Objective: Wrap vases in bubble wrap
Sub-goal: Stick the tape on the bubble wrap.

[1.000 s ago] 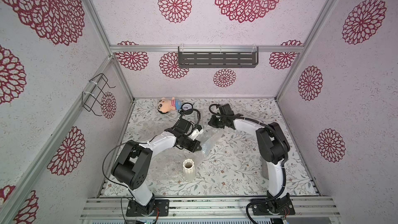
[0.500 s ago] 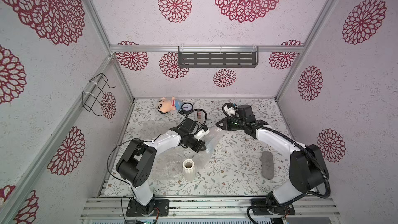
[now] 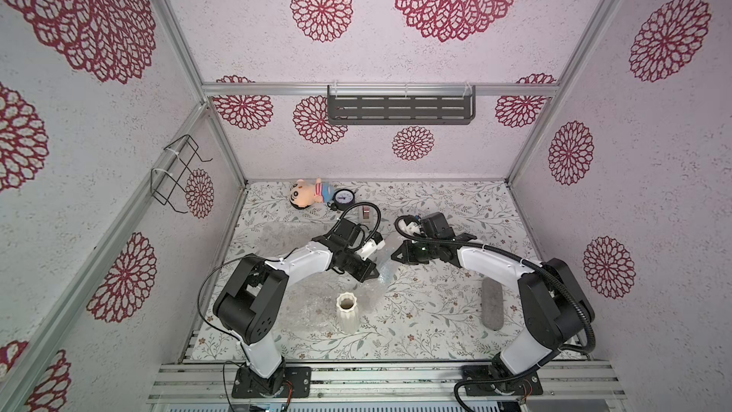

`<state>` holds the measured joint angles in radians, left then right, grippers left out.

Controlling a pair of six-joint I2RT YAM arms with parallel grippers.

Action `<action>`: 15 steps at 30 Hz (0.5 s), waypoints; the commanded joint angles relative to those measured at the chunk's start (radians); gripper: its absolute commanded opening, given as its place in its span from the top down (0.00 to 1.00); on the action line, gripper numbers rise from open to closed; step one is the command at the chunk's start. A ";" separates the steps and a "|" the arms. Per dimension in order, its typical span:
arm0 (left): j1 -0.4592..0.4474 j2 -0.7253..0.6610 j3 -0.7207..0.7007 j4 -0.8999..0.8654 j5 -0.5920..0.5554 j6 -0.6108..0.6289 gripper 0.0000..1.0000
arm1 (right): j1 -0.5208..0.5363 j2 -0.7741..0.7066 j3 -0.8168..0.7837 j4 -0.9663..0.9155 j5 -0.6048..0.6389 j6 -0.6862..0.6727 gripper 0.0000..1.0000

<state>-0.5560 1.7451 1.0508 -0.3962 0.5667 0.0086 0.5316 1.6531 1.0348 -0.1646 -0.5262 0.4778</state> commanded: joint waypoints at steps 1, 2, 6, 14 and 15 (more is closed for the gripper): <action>-0.002 0.002 -0.008 0.036 0.005 0.030 1.00 | 0.008 -0.003 0.030 -0.042 0.018 -0.052 1.00; -0.002 0.005 -0.008 0.036 0.007 0.031 1.00 | 0.007 -0.003 0.028 -0.038 0.015 -0.053 1.00; -0.002 0.009 -0.003 0.030 0.004 0.031 1.00 | 0.010 0.026 0.046 -0.035 -0.006 -0.054 1.00; -0.002 0.014 0.000 0.025 0.009 0.032 1.00 | 0.018 0.085 0.076 -0.030 -0.002 -0.069 1.00; -0.002 0.017 0.002 0.023 0.007 0.032 1.00 | 0.018 0.098 0.081 -0.035 -0.001 -0.075 1.00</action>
<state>-0.5556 1.7458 1.0508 -0.3943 0.5671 0.0116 0.5430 1.7332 1.0840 -0.1890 -0.5274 0.4370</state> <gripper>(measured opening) 0.039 0.056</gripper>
